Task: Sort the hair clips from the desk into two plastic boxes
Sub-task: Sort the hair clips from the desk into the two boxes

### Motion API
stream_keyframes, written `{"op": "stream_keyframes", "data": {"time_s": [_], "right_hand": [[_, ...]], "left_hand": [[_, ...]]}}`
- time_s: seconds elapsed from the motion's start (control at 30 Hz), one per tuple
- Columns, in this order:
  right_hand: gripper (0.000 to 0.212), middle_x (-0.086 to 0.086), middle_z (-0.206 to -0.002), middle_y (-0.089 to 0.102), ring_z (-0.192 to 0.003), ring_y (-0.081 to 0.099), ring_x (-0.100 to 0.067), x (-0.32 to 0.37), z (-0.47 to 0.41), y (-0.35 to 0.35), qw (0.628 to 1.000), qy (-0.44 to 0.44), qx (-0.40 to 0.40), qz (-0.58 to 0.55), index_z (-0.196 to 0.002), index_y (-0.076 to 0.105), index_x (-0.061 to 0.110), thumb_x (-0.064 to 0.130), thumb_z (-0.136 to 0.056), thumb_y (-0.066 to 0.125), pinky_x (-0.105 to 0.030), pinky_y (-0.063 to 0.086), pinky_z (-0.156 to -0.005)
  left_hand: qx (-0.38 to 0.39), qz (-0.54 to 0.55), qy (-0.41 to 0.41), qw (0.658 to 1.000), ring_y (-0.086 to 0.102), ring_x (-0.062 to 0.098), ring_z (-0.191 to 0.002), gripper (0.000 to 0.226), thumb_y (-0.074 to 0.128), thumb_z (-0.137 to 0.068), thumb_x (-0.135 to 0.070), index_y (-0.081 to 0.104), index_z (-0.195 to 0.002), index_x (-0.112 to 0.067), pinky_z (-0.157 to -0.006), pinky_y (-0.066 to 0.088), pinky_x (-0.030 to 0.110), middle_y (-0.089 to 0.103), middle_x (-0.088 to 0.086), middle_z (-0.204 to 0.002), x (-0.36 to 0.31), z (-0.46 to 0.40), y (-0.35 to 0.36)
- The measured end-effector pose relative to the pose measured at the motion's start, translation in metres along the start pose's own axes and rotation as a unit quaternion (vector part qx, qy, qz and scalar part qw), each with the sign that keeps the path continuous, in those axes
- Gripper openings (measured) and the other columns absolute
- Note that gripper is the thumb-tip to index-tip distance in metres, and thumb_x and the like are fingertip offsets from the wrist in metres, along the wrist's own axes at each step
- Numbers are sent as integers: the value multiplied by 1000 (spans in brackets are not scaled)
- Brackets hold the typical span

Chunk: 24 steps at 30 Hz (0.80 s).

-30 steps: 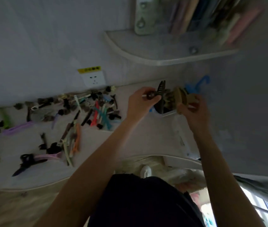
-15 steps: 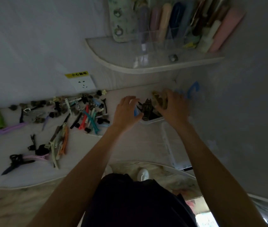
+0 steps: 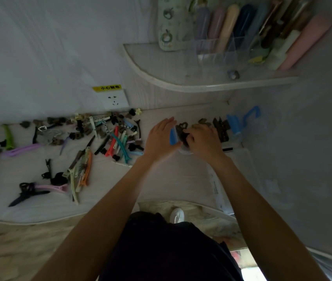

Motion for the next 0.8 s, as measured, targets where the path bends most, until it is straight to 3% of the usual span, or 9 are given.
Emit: {"op": "stream_keyframes", "data": {"time_s": [0.1, 0.23, 0.33, 0.43, 0.53, 0.7, 0.8], "right_hand": [[26, -5, -103, 67, -103, 50, -28, -6, 6, -2, 998, 0, -29, 53, -97, 68, 14, 22, -90, 44, -36, 32, -84], [21, -3, -117, 62, -113, 45, -30, -9, 18, 1, 998, -8, -57, 5, -102, 66, 16, 16, -89, 49, -36, 32, -87], [20, -7, -105, 66, -101, 54, -30, 14, 17, -7, 990, -46, -118, -59, -96, 65, 12, 13, -87, 47, -28, 32, -83], [21, -7, -97, 68, -93, 58, -26, 62, 12, -5, 978, -88, -149, -113, -98, 65, 12, 13, -86, 47, -28, 39, -83], [22, -9, -100, 66, -96, 56, -27, 118, 0, 18, 976, -136, -88, -143, -104, 63, 11, 11, -88, 47, -30, 39, -84], [31, -9, -122, 56, -114, 48, -27, 213, -29, 81, 968, -206, 68, -130, -120, 55, 13, 11, -90, 48, -37, 39, -96], [45, -8, -142, 39, -132, 31, -28, 258, -49, 125, 957, -225, 154, -95, -135, 40, 19, 16, -91, 47, -41, 30, -108]], "left_hand": [[6, -2, 18, 1000, 26, 20, -140, 68, 63, -83, -41, 36, -140, -16, -116, 22, 38, 29, 2, -152, 2, 2, 1], [-2, 51, 18, 999, 31, 22, -137, 59, 62, -85, -34, 41, -137, -15, -114, 25, 37, 37, 6, -148, 4, 5, -5], [-69, 102, 2, 992, 49, 20, -122, 43, 57, -88, -30, 52, -128, -14, -105, 38, 37, 55, 6, -132, 15, 17, -24], [-154, 118, -53, 980, 58, 6, -100, 29, 54, -91, -22, 59, -119, -14, -87, 47, 23, 65, -3, -115, 43, 45, -60], [-206, 83, -137, 965, 59, 4, -85, 24, 52, -93, -23, 60, -116, -19, -74, 46, 20, 66, -10, -96, 96, 87, -96], [-246, 34, -243, 938, 61, 14, -93, 25, 58, -89, -18, 61, -113, -14, -85, 49, 33, 69, 4, -102, 203, 164, -146], [-239, -8, -290, 927, 58, 27, -106, 32, 62, -86, -17, 59, -118, -11, -90, 44, 36, 64, 10, -113, 256, 197, -173]]}}
Point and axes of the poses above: each hand's wrist, its own z-axis away from the middle knuckle, its own y-axis out of the palm, x = y × z, the point moved 3 cm from there along -z, towards the middle knuckle
